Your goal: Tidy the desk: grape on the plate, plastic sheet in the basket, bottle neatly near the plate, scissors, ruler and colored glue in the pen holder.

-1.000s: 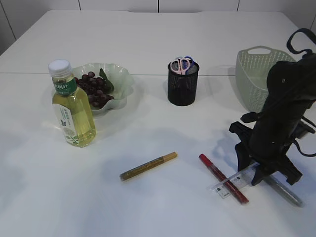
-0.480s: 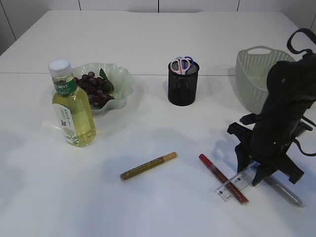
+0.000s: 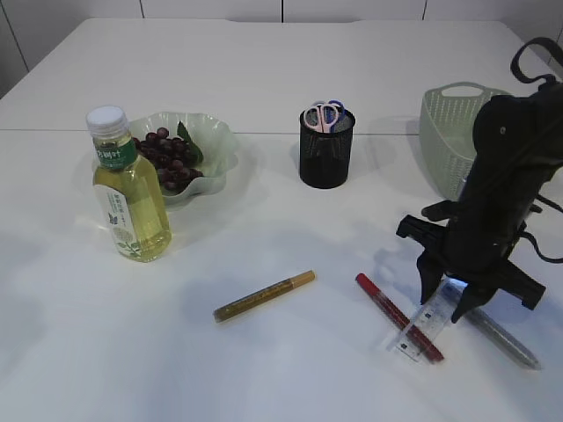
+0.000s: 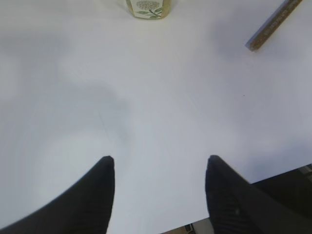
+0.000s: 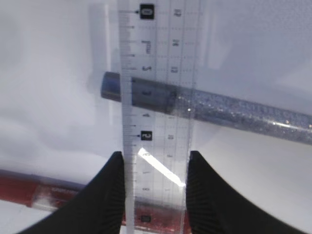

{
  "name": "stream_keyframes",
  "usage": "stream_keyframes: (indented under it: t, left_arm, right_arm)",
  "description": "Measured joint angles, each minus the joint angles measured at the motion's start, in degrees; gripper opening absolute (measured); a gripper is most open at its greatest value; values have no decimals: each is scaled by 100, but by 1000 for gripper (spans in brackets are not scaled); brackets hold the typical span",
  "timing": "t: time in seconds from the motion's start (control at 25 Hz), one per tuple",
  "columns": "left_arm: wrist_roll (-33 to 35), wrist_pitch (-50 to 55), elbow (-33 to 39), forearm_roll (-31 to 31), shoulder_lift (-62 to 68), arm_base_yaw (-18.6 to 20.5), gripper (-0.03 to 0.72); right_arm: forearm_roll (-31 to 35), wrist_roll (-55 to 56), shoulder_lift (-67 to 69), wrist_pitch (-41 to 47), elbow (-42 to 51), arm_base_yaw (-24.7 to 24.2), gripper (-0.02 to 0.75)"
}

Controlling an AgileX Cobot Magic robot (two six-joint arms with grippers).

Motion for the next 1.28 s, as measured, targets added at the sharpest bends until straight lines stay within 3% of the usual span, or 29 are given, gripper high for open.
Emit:
stream_keyframes:
  t: [0.32,0.84,1.28]
  left_arm:
    - [0,0,0,0,0,0,434]
    - [0,0,0,0,0,0,435]
    - [0,64,0,0,0,0,434]
  right_arm:
    - [0,-1140,0,506,-415,0,300]
    - [0,-4641,0,1639,-451,0,300]
    - [88,-6007,0,1541,-460,0,300]
